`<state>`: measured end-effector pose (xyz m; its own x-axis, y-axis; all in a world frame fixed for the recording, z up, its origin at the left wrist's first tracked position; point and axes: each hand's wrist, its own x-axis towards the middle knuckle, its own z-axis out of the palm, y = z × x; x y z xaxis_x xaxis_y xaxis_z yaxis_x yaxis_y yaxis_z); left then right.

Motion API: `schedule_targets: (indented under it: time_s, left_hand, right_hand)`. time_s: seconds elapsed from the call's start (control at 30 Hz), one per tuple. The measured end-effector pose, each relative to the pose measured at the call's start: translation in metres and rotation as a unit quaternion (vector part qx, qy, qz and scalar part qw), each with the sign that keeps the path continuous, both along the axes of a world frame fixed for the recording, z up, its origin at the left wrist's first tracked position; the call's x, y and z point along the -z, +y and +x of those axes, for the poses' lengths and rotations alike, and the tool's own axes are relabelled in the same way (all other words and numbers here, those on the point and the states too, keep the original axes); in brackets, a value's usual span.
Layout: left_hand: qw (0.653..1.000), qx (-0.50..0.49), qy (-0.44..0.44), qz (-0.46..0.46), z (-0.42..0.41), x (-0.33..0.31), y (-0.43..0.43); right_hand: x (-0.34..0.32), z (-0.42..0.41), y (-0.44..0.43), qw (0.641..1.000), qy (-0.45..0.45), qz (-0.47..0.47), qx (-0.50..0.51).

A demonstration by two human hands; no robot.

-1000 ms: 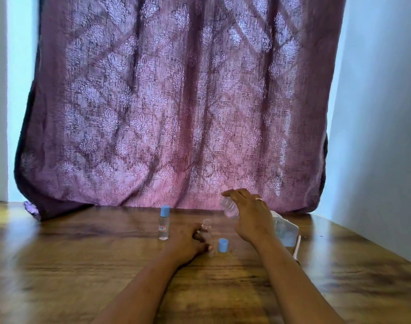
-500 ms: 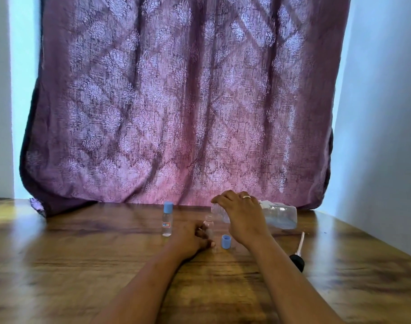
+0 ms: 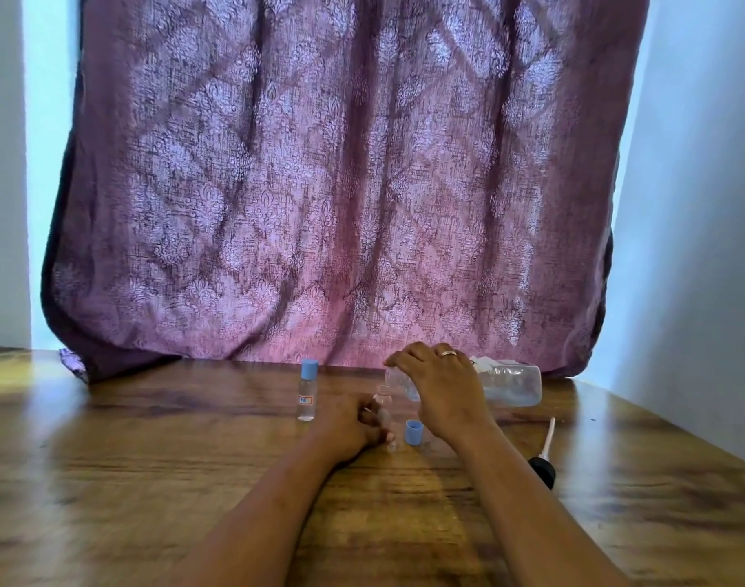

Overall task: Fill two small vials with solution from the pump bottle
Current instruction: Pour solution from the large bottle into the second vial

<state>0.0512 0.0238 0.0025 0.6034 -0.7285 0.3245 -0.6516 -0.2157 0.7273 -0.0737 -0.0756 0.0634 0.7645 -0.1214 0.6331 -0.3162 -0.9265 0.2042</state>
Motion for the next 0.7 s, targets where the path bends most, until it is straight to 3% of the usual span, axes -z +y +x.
schedule_targets:
  time_s: [0.7]
  left_hand:
    - [1.000,0.004,0.008,-0.002,-0.0016,-0.0003,0.0025]
  right_hand:
    - [-0.0030,-0.0008,0.0065,0.999,0.010,-0.030,-0.007]
